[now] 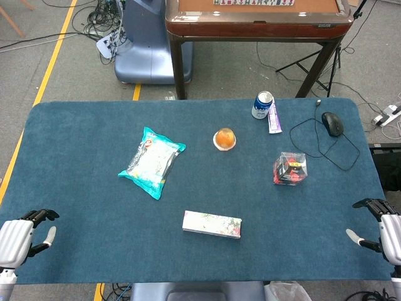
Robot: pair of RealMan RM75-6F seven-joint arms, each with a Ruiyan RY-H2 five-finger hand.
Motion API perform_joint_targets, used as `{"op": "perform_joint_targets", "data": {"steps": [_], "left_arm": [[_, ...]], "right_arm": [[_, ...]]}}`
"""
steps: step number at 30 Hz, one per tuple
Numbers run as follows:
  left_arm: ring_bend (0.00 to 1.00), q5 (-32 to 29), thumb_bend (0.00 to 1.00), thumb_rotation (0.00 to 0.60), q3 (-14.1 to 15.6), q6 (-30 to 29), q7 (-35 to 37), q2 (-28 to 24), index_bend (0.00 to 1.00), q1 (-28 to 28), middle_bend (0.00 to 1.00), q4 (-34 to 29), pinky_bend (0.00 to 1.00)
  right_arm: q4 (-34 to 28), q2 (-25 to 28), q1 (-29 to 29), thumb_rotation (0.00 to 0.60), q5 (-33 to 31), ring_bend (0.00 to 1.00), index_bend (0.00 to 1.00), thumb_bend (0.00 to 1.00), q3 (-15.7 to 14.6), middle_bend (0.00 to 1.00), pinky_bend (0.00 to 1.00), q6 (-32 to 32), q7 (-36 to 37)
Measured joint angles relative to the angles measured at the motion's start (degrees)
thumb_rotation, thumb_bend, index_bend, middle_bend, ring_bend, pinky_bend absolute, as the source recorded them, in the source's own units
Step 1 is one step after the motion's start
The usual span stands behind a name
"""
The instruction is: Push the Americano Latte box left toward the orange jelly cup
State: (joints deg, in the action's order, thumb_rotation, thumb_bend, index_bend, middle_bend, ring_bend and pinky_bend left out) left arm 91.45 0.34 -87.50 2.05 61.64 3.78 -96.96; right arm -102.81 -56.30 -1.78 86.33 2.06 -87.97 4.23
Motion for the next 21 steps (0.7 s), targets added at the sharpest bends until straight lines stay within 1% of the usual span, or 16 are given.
{"op": "perform_joint_targets", "data": {"steps": [8, 12, 15, 18, 20, 21], "left_arm": [[0.42, 0.0, 0.41, 0.6, 0.2, 0.0, -0.4, -0.3, 0.42, -0.2, 0.45, 0.0, 0.64], [0.42, -0.5, 0.41, 0.6, 0.3, 0.2, -0.5, -0.6, 0.41, -0.4, 0.45, -0.1, 0.64], [0.42, -0.6, 0.41, 0.6, 0.2, 0.1, 0.4, -0.6, 0.41, -0.4, 0.45, -0.3, 0.64], [0.42, -0.4, 0.41, 0.6, 0.2, 0.1, 0.8, -0.5, 0.41, -0.4, 0.45, -0.3, 0.64], [0.42, -0.3, 0.41, 0.6, 0.2, 0.2, 0.8, -0.5, 0.41, -0.3, 0.45, -0.2, 0.64], [0.42, -0.2, 0.41, 0.6, 0.2, 0.2, 0.9, -0.5, 0.41, -0.3, 0.45, -0.2, 0.64]], "right_arm": [[-0.2, 0.0, 0.4, 0.6, -0.2, 0.27, 0.39, 0.0, -0.1, 0.35, 0.37, 0.9, -0.3], [-0.2, 0.0, 0.8, 0.6, -1.4, 0.27, 0.39, 0.0, 0.3, 0.35, 0.37, 1.6, -0.6], [-0.1, -0.1, 1.1, 0.6, -3.0, 0.3, 0.39, 0.0, 0.6, 0.36, 0.42, 2.8, -1.4], [0.2, -0.5, 1.6, 0.6, -4.9, 0.41, 0.39, 0.0, 1.0, 0.42, 0.54, 3.7, -2.9], [0.5, -0.9, 1.9, 0.6, -6.2, 0.55, 0.39, 0.0, 1.4, 0.51, 0.63, 4.3, -4.0], [0.6, -1.1, 2.1, 0.6, -7.0, 0.6, 0.39, 0.0, 1.6, 0.56, 0.67, 4.7, -4.7]]}}
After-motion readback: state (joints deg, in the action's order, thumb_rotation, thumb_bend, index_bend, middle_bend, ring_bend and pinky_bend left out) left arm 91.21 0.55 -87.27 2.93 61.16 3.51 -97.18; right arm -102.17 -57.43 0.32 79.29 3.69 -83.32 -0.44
